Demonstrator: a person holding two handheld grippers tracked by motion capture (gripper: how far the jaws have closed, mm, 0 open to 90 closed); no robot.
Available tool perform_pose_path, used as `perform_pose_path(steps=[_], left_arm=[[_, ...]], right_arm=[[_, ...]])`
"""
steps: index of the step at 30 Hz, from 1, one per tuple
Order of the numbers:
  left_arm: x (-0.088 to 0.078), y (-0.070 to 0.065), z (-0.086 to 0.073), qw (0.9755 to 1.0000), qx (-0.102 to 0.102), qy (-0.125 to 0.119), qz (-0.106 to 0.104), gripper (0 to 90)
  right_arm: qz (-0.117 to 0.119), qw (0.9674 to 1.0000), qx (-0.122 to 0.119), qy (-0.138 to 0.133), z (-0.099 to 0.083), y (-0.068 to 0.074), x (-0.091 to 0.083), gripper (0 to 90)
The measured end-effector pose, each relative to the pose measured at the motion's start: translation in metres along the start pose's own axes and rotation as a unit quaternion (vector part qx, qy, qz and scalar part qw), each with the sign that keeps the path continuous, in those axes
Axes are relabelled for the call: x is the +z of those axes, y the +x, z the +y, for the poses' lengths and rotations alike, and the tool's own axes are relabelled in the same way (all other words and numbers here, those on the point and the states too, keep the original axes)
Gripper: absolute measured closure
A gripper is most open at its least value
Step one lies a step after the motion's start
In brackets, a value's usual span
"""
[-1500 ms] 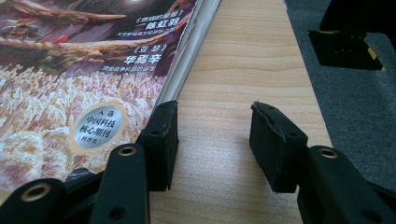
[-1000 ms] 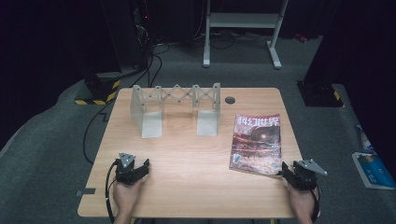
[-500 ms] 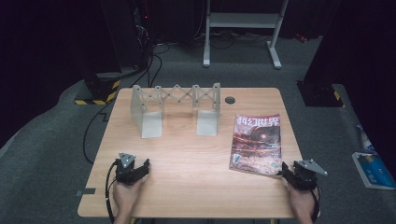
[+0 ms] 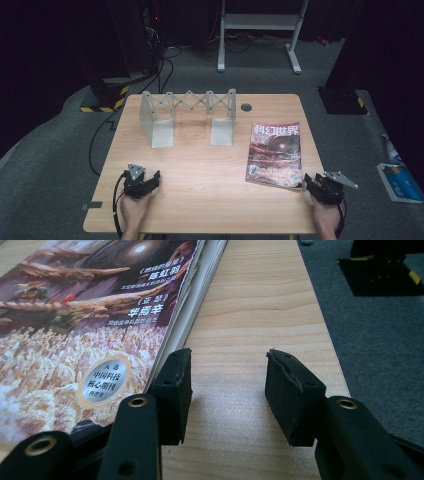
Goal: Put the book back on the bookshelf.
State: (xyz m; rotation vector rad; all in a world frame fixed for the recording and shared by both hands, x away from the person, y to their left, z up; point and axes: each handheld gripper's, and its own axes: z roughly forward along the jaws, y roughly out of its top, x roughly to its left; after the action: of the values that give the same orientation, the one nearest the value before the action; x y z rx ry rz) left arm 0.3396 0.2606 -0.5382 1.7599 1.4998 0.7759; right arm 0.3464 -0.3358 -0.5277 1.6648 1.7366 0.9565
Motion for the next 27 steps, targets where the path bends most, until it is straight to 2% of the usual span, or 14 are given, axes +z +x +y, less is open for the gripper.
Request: perform_pose_path(steps=[3,15,27], left_arm=[[0.000,0.000,0.000,1.0000,0.001,-0.001,0.000,32.7],[0.001,0.000,0.000,1.0000,0.000,-0.001,-0.001,32.7],[0.001,-0.001,0.000,1.0000,0.000,-0.004,-0.002,33.7]], right_arm=[[0.010,0.9999,0.007,0.001,0.000,-0.002,-0.003,57.1],[0.028,0.9995,0.003,-0.011,0.012,-0.001,-0.013,59.7],[0.043,0.9990,-0.009,-0.008,0.034,0.009,-0.008,61.0]])
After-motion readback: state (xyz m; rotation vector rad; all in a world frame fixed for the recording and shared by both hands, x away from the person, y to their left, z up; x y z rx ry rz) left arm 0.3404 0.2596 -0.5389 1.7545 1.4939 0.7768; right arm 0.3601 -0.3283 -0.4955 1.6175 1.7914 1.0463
